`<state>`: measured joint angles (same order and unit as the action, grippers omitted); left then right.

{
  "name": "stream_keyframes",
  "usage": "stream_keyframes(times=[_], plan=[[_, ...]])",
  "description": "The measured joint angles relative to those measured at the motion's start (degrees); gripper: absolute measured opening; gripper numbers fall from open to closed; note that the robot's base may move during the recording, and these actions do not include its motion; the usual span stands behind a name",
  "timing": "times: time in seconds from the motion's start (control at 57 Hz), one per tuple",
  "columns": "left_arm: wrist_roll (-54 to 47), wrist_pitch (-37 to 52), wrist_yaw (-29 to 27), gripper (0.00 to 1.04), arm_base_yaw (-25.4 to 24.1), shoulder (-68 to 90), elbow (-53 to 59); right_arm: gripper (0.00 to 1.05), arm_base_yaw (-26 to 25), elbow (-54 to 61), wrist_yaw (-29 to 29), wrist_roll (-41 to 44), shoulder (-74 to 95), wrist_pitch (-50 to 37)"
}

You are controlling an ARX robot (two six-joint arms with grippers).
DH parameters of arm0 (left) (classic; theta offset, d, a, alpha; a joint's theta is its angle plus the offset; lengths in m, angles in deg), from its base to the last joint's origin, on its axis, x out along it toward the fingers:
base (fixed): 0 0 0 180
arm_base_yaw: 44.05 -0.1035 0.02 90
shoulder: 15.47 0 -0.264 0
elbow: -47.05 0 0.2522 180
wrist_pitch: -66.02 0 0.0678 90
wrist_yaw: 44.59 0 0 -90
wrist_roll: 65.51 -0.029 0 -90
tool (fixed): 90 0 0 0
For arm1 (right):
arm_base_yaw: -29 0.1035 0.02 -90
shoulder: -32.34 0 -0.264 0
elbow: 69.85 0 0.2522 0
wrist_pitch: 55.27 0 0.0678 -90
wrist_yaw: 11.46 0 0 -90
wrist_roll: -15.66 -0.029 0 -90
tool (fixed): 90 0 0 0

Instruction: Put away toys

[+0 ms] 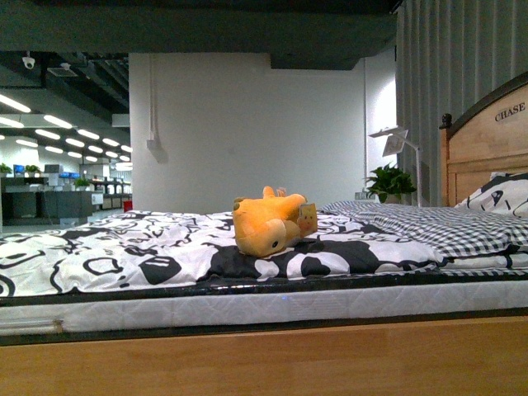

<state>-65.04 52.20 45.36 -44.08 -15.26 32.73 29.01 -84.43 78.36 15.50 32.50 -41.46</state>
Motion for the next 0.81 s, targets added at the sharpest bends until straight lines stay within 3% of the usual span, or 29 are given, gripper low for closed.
stream_keyframes(times=[0.807], plan=[[0.00, 0.00, 0.02, 0.98, 0.00, 0.00, 0.00, 0.98, 0.00, 0.00, 0.13, 0.02, 0.00, 0.00]])
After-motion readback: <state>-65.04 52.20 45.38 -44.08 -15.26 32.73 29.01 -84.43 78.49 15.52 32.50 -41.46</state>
